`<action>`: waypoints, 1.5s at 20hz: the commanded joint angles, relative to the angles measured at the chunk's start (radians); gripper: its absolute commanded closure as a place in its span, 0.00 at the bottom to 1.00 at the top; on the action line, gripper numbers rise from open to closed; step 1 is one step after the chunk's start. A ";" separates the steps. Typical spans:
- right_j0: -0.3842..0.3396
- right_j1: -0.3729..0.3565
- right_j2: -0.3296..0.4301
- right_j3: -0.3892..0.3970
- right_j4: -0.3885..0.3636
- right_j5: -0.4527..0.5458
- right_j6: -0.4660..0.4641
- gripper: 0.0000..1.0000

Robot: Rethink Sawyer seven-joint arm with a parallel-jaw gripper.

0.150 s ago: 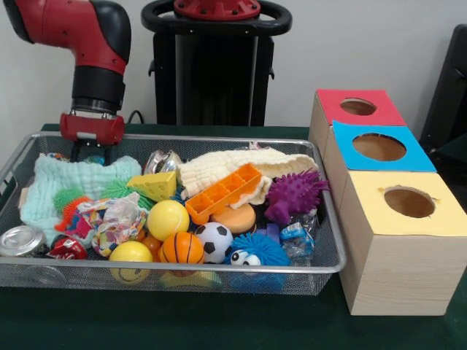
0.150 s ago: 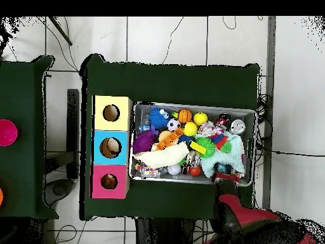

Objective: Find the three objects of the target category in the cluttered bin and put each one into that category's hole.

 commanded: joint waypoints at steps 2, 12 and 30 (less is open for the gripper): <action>-0.049 0.128 0.199 -0.124 -0.047 0.135 0.224 0.00; -0.050 -0.024 0.217 0.013 -0.024 0.161 0.225 1.00; -0.047 -0.404 0.305 0.229 0.086 0.410 0.188 1.00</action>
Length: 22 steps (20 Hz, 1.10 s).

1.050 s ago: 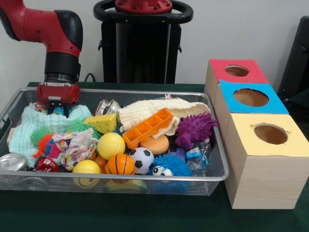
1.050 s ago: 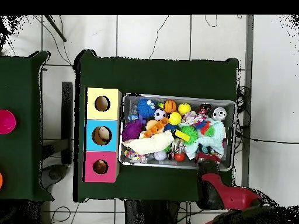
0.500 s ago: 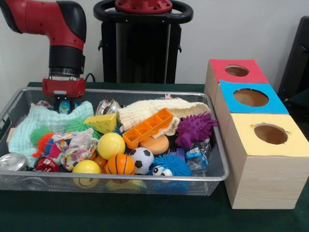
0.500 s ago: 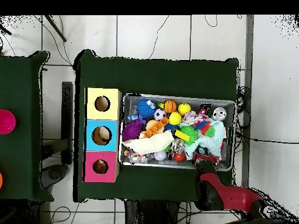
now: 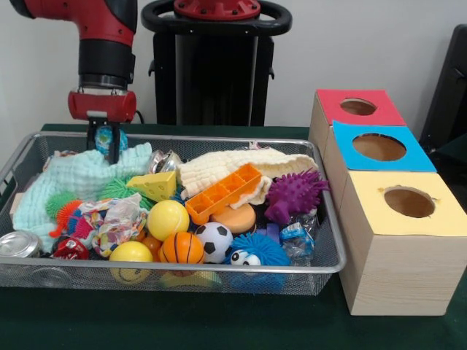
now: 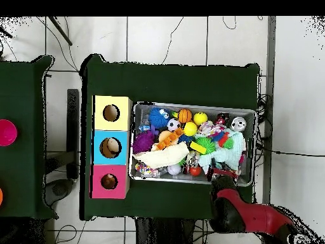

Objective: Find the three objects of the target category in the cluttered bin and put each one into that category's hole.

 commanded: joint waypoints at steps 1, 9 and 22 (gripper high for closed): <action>0.006 -0.133 0.129 0.051 0.079 0.107 0.186 1.00; 0.029 -0.164 0.118 0.069 0.118 0.112 0.172 1.00; 0.105 -0.320 0.121 0.149 0.223 0.188 0.176 1.00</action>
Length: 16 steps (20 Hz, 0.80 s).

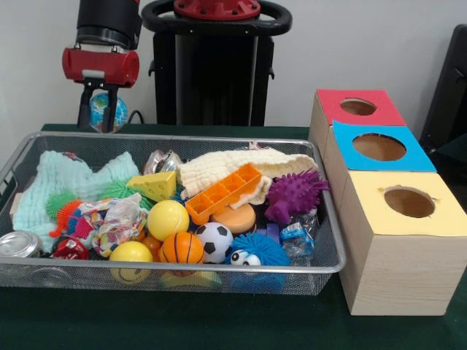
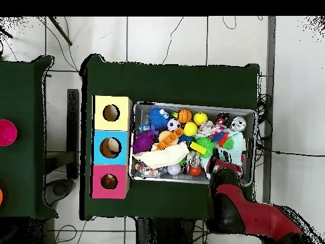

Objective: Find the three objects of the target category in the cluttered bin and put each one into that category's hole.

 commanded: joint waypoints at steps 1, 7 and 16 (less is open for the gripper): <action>0.050 -0.103 0.087 0.065 0.097 0.147 0.176 1.00; 0.108 -0.079 0.064 0.054 0.152 0.126 0.180 1.00; 0.221 0.056 -0.011 0.020 0.256 -0.016 0.203 1.00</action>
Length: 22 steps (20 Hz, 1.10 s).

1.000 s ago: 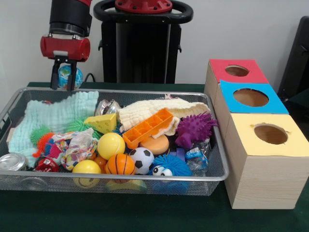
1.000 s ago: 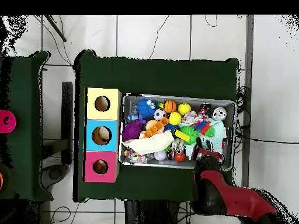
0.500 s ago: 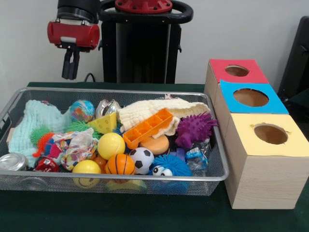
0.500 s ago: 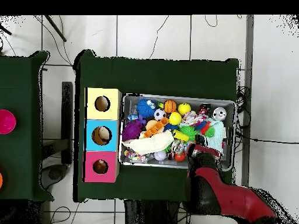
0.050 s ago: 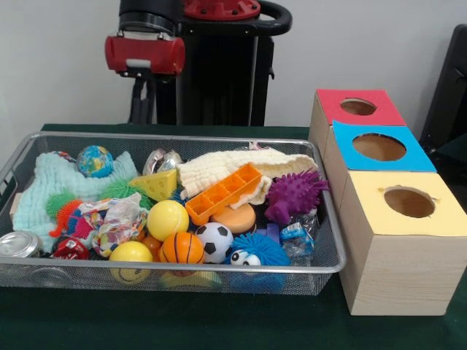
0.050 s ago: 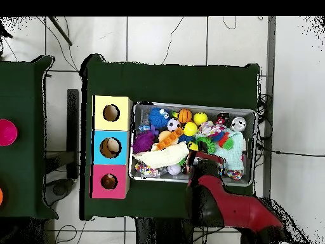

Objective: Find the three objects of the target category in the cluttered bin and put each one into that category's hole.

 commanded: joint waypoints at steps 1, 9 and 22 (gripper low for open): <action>0.073 0.117 -0.014 -0.017 0.105 -0.071 0.204 1.00; 0.019 0.091 0.014 0.001 0.075 -0.031 0.184 1.00; -0.307 -0.070 0.273 0.066 -0.054 0.203 0.071 0.00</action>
